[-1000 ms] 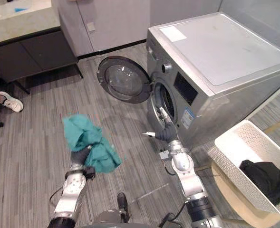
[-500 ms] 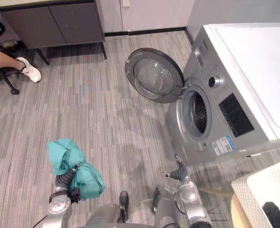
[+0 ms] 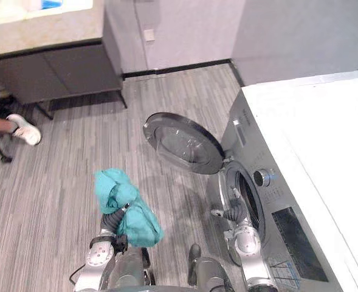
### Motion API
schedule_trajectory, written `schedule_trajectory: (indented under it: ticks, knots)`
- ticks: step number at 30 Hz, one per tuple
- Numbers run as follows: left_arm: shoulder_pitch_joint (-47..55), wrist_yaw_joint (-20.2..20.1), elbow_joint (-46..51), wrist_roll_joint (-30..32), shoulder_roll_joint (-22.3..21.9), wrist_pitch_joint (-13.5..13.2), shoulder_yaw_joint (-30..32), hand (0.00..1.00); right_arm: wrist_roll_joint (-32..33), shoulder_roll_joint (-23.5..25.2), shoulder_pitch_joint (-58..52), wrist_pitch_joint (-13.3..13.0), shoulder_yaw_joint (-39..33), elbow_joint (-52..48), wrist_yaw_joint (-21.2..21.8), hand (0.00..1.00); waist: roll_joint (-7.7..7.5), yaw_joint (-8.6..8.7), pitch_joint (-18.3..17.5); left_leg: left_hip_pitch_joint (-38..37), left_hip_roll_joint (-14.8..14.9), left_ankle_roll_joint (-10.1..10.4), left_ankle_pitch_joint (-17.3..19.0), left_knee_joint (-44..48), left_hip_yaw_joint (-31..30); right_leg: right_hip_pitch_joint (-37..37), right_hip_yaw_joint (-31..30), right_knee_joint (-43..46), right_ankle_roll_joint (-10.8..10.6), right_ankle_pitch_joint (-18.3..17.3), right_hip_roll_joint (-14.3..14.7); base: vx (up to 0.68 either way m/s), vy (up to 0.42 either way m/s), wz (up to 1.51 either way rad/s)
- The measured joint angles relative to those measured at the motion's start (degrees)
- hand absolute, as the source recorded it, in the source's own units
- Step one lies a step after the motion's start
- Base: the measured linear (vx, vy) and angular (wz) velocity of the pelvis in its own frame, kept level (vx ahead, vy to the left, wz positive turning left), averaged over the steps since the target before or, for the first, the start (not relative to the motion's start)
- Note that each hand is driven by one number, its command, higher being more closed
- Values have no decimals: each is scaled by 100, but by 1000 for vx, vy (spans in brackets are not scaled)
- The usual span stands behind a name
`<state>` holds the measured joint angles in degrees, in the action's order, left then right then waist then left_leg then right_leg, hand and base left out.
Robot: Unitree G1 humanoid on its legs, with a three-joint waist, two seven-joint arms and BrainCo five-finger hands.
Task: Pick up the laundry basket with both hands and put the clothes into the washing machine.
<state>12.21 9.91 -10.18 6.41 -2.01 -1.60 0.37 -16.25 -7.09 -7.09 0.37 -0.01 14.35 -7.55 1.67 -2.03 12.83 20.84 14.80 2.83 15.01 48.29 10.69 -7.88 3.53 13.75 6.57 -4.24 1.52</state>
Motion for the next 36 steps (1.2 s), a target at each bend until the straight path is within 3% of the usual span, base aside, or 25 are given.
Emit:
schedule_trajectory:
  ticks: [2, 3, 4, 5, 6, 7, 8, 10, 11, 13, 15, 16, 18, 20, 22, 23, 24, 25, 26, 27, 29, 30, 31, 32, 36]
  knots:
    - [3, 3, 9, 2, 1, 1, -15, 100, 1, 62, -72, 9, 5, 1, -5, 0, -1, -43, 2, -37, -281, 31, -19, -1112, -468, 69, -385, 14, -30, -17, 2, 252, 208, -113]
    - [-12, 7, 10, 23, 21, -2, -57, 100, 1, 104, -97, 6, 8, 2, -13, 0, -25, -48, 6, -189, -551, 177, -121, -1948, -1021, 62, -653, 101, -229, -131, -32, 273, 312, -112]
    - [0, 9, 8, 42, 18, -1, -81, 100, 2, 105, -124, 7, 8, 13, -13, 0, 1, -47, 3, -286, -616, 286, -251, -2369, -1296, 42, -768, 175, -364, -214, -15, 251, 375, -142]
    - [69, 11, 0, 60, -38, -1, -127, 100, 2, 61, -137, 6, 9, 37, -13, 0, 229, -64, -30, -542, -533, 395, -633, -2931, -1710, -2, -997, 313, -580, -384, 209, 171, 376, -166]
    - [0, 14, -124, 78, -7, 3, -196, 100, 1, 149, -60, 16, 3, 172, -28, 0, 251, -76, 22, -611, -445, 506, -742, -2727, -1647, -58, -1252, 508, -728, -570, 327, 151, 369, -163]
    - [-22, 9, -160, 84, 68, 21, -202, 100, 6, 230, -92, 15, 20, 172, -29, 0, 148, -63, -22, -657, -476, 452, -676, -2731, -1475, -117, -1310, 566, -786, -612, 254, 115, 296, -139]
    - [-26, 10, -149, 90, 180, 15, -200, 100, 6, 364, -211, 3, 104, 142, -23, 0, -63, -51, -90, -741, -529, 371, -621, -2759, -1051, -249, -1634, 684, -905, -675, 140, 95, 225, -138]
    - [10, 16, -145, 92, 272, 10, -181, 100, 4, 435, -307, 2, 211, 142, -6, 0, -257, -74, -162, -916, -539, 205, -551, -2781, -383, -417, -1970, 704, -1040, -618, 30, 72, 218, -161]
    - [24, 15, -144, 95, 322, 10, -182, 100, 0, 445, -287, -2, 264, 175, -4, 0, -252, -78, -161, -1002, -500, 140, -495, -2830, 77, -600, -1836, 666, -1153, -524, -80, 23, 183, -177]
    - [-4, 15, -145, 97, 385, 11, -188, 100, -1, 445, -109, -15, 301, 420, 3, 0, -336, -20, -192, -1115, -443, 98, -467, -2941, 645, -807, -1249, 571, -1105, -355, -325, 30, 130, -161]
    - [-184, 16, -184, 98, 463, 10, -176, 100, -4, 431, 197, -9, 299, 1130, 9, 0, -303, 8, -172, -1318, -251, 135, -439, -3046, 1199, -901, 287, 404, -805, -148, -770, 61, -1, -126]
    - [-235, 20, -213, 97, 465, 7, -152, 100, -4, 428, 249, -4, 299, 1275, 11, 0, -290, 7, -164, -1363, -182, 179, -408, -3046, 1331, -903, 779, 409, -724, -123, -900, 50, -46, -104]
    - [-410, 30, -529, 97, 470, 6, -14, 100, -4, 396, 414, -5, 298, 1691, 11, 0, -237, 31, -129, -1588, 8, 321, -306, -3024, 1702, -827, 2029, 564, -710, -116, -1232, 84, -108, -113]
    - [-500, 53, -679, 98, 519, 9, 38, 100, -4, 279, 507, -6, 289, 1763, 7, 0, -183, 192, -89, -1631, 144, 322, -308, -2914, 1818, -980, 1879, 824, -702, -198, -1105, 109, -188, -86]
    - [-555, 70, -792, 96, 477, 8, 50, 100, -4, 97, 596, -7, 294, 1850, -1, 0, -146, 244, 2, -1514, 435, 314, -311, -2098, 1821, -1027, 1587, 1006, -626, -358, -940, 123, -219, -87]
    - [-578, 116, -849, 96, 438, 7, 57, 100, -4, -8, 647, -7, 300, 1860, -6, 0, -87, 245, 65, -1341, 639, 216, -372, -1419, 1632, -997, 1477, 1101, -577, -438, -849, 137, -157, -90]
    - [-659, 189, -908, 85, 438, 7, 56, 100, 5, -73, 754, -8, 306, 1868, -30, 0, -64, 286, 240, -1016, 771, -7, -439, -547, 1185, -874, 1278, 1186, -518, -543, -811, 97, -66, -88]
    - [-793, 266, -988, 76, 452, 2, 58, 100, 11, -159, 821, -7, 259, 1904, -103, 0, -124, 277, 428, -723, 663, -8, -185, -23, 706, -812, 1114, 1263, -472, -624, -786, 67, 11, -73]
    - [-864, 296, -1024, 65, 476, 1, 59, 100, 22, -189, 856, -6, 253, 1933, -139, 0, -87, 269, 459, -566, 553, -21, -46, 100, 461, -800, 1039, 1302, -447, -657, -769, 53, -1, -61]
    - [-932, 361, -1037, 28, 539, -2, 60, 100, 46, -198, 915, -12, 245, 2032, -222, 0, -145, 270, 547, -289, 291, -20, 117, 86, 105, -815, 945, 1396, -463, -734, -762, 48, 8, -40]
    - [-988, 486, -1037, -24, 587, -22, 80, 100, 91, -185, 936, -10, 240, 2107, -248, 0, -196, 257, 717, -4, -63, 8, 175, -304, -306, -864, 773, 1633, -483, -913, -746, 71, 86, -42]
    - [-1000, 556, -1032, -63, 591, -25, 89, 100, 118, -186, 965, -10, 241, 2157, -258, 0, -198, 214, 775, 93, -297, 71, 134, -759, -565, -1030, 636, 1903, -589, -999, -741, 57, 153, -54]
    - [-983, 582, -1031, -83, 583, -29, 97, 100, 134, -232, 963, -16, 233, 2209, -274, 0, -176, 150, 775, 94, -384, 188, 12, -1116, -691, -1184, 524, 2102, -651, -1053, -708, 40, 191, -81]
    - [-1000, 655, -1091, -118, 593, -25, 132, 100, 190, -177, 1054, -3, 226, 2370, -323, 0, -246, 68, 900, 137, -393, 243, 43, -1093, -592, -1406, 309, 2424, -767, -1173, -680, 26, 151, -62]
    - [-1231, 878, -1058, -232, 525, -21, 244, 100, 263, -35, 1216, -8, 195, 2236, -467, 0, -293, 87, 1114, 673, -475, 51, 272, -460, -370, -2064, 143, 3025, -856, -1214, -863, 5, 132, -26]
